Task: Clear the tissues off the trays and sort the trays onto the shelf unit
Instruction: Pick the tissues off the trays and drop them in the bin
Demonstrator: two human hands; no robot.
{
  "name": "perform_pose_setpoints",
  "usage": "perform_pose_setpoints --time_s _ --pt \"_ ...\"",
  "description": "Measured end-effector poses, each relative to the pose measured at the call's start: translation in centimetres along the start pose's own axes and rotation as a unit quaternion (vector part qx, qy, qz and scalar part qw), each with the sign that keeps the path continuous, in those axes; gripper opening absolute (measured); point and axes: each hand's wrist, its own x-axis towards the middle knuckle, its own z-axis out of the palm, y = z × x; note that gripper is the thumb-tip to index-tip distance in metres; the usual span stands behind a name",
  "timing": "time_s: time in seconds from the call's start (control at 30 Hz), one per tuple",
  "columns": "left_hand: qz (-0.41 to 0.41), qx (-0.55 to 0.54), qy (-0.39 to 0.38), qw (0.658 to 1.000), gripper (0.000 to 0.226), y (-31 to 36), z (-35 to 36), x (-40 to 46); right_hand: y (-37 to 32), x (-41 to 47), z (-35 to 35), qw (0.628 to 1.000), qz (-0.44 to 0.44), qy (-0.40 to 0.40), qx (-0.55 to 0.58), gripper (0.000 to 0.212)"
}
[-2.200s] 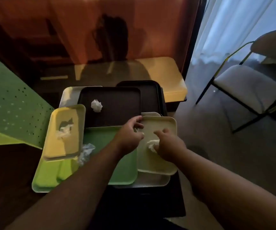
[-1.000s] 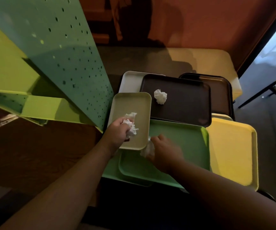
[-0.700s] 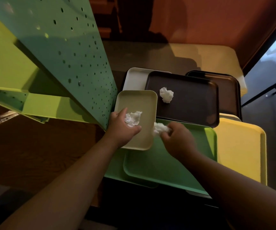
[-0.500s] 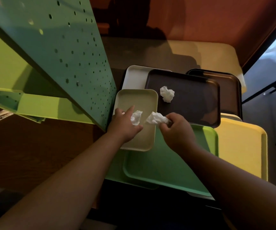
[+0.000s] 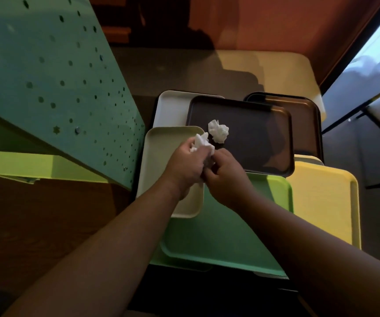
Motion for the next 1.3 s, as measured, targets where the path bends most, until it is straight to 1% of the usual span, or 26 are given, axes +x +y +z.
perform_pose_setpoints --time_s 0.07,0.1,0.17,0.2,0.27,0.33,0.37,0.4,0.43,0.5,0.53,0.6,0.67,0.73,0.77,0.8,0.87,0.9,0.97,1.03,1.1,1.13,1.17,1.23,1.27,1.3 --pt "0.010 -0.002 0.039 0.999 0.021 0.1 -0.1 0.8 0.3 1.2 -1.4 1.000 -0.005 -0.008 -0.004 0.028" --pt "0.005 -0.011 0.052 0.999 0.021 0.2 -0.2 1.2 0.6 2.1 -2.3 1.000 -0.001 0.012 -0.016 0.036" --pt "-0.002 -0.019 0.068 0.998 0.025 0.5 -0.4 1.7 1.1 4.6 -4.1 0.993 0.014 0.065 -0.098 0.045" --pt "-0.002 -0.011 0.075 0.997 0.025 0.5 -0.5 2.0 1.3 6.0 -4.6 0.985 0.032 0.065 -0.155 0.049" --pt "-0.001 0.013 0.085 0.996 0.018 0.5 -0.5 2.5 2.0 8.3 -4.8 0.963 0.074 -0.002 -0.260 0.053" --pt "-0.005 0.022 0.086 0.996 0.010 0.5 -0.4 2.6 2.9 9.4 -4.3 0.934 0.080 -0.083 -0.339 0.053" --pt "-0.005 0.020 0.085 0.996 0.007 0.6 -0.3 2.5 3.3 9.4 -4.0 0.926 0.074 -0.096 -0.357 0.053" --pt "-0.003 0.017 0.081 0.997 0.006 0.6 -0.2 2.5 3.6 9.2 -3.7 0.930 0.070 -0.088 -0.351 0.051" --pt "-0.005 0.016 0.074 0.997 0.009 0.7 0.0 2.3 3.8 8.7 -3.5 0.942 0.072 -0.062 -0.321 0.046" --pt "-0.013 0.004 0.066 0.998 0.024 0.9 0.4 2.1 3.6 7.1 -3.4 0.978 0.081 0.025 -0.189 0.032" --pt "-0.022 -0.002 0.066 0.998 0.032 1.2 0.7 2.0 3.3 5.9 -3.5 0.988 0.080 0.071 -0.113 0.025" --pt "-0.045 -0.013 0.061 0.997 0.037 1.7 1.9 1.8 2.3 2.9 -4.3 0.988 0.064 0.139 0.001 0.019" --pt "-0.061 -0.038 0.028 0.997 0.028 2.2 4.0 1.4 1.1 -0.5 -5.3 0.980 0.022 0.182 0.072 0.019" --pt "-0.072 -0.056 -0.018 0.996 0.020 2.1 6.8 0.8 0.8 -3.3 -6.6 0.970 0.009 0.202 0.131 0.007" --pt "-0.077 -0.051 -0.044 0.995 0.018 1.8 8.4 0.3 0.9 -4.4 -7.3 0.967 0.010 0.209 0.146 0.010" --pt "-0.082 -0.047 -0.071 0.993 0.020 1.5 9.9 -0.3 1.5 -5.4 -7.8 0.964 0.018 0.228 0.138 0.020" --pt "-0.115 -0.065 -0.136 0.982 0.026 1.0 14.1 -2.4 3.9 -8.4 -9.5 0.953 0.054 0.294 0.051 0.036" --pt "-0.132 -0.085 -0.153 0.976 0.025 0.9 15.0 -3.0 4.0 -9.0 -9.6 0.950 0.060 0.306 0.020 0.043" --pt "-0.172 -0.092 -0.220 0.956 0.031 0.1 18.5 -4.8 5.4 -11.2 -11.0 0.938 0.073 0.338 0.030 0.049" --pt "-0.208 -0.094 -0.276 0.934 0.044 -1.0 22.3 -7.1 7.5 -14.0 -12.8 0.927 0.053 0.365 0.071 0.043" --pt "-0.232 -0.071 -0.318 0.916 0.061 -2.5 26.0 -8.8 9.4 -17.5 -14.6 0.908 0.050 0.404 0.097 0.043" --pt "-0.234 -0.050 -0.336 0.911 0.065 -3.2 27.7 -9.4 10.3 -19.3 -15.2 0.898 0.067 0.423 0.099 0.042" --pt "-0.239 -0.036 -0.354 0.903 0.066 -3.8 29.4 -10.0 10.8 -21.1 -15.8 0.889 0.088 0.440 0.093 0.036" --pt "-0.268 0.023 -0.382 0.884 0.068 -5.6 32.7 -11.3 12.4 -24.2 -17.3 0.872 0.119 0.465 0.094 0.016" --pt "-0.273 0.067 -0.399 0.873 0.070 -6.8 34.0 -11.9 13.4 -25.4 -18.4 0.865 0.146 0.469 0.100 0.012" --pt "-0.278 0.100 -0.414 0.861 0.072 -7.9 35.4 -12.7 14.6 -26.6 -19.8 0.857 0.184 0.468 0.110 0.013"
